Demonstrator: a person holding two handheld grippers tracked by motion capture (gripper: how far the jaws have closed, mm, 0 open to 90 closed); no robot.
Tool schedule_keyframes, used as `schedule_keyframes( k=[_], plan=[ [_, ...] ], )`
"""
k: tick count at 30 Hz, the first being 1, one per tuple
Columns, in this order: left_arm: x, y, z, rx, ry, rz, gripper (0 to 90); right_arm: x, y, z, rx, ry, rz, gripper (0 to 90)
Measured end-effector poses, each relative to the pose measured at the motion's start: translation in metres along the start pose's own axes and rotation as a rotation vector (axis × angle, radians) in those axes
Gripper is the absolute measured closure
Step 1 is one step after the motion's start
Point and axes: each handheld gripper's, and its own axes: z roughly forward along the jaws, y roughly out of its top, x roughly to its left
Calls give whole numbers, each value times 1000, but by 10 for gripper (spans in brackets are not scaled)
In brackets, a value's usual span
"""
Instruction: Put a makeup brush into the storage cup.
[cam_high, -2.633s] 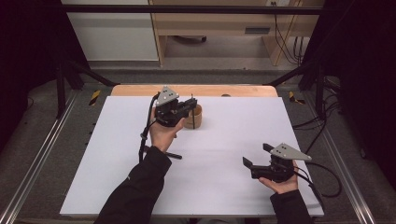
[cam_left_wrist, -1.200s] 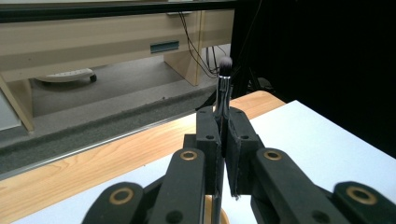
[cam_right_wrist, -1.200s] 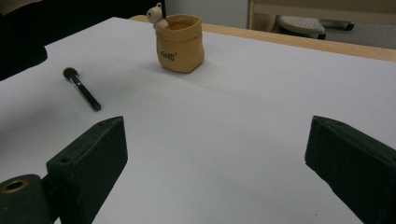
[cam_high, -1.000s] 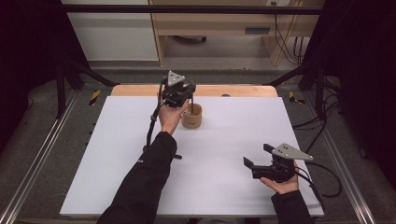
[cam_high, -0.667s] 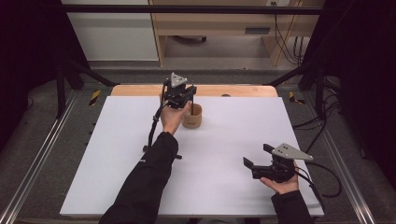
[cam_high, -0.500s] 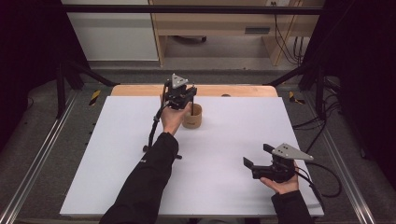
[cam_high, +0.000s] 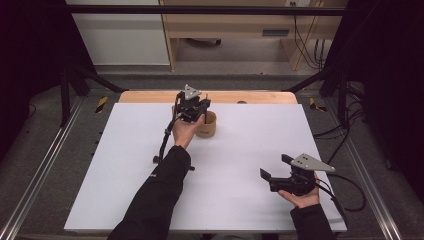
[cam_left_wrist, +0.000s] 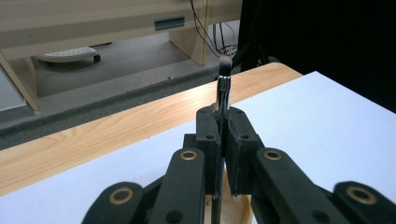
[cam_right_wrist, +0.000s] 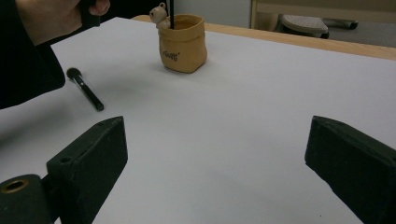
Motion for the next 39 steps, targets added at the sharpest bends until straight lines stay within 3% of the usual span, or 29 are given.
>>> schedule_keyframes(
  k=[9, 13, 19, 24, 39],
  plan=[
    [-3, -9, -4, 12, 0, 25, 841, 1, 0, 1, 7, 1, 5, 63],
    [-3, -11, -8, 4, 4, 29, 813, 1, 0, 1, 6, 3, 4, 65],
    [-2, -10, -21, -24, -23, 24, 765, 1, 0, 1, 5, 4, 4, 66],
    [-2, -9, -38, -45, -50, -1, 673, 1, 0, 1, 1, 4, 13, 65],
    [4, -8, -100, -86, -80, 6, 379, 0, 1, -1, -3, -10, 3, 62]
  ],
)
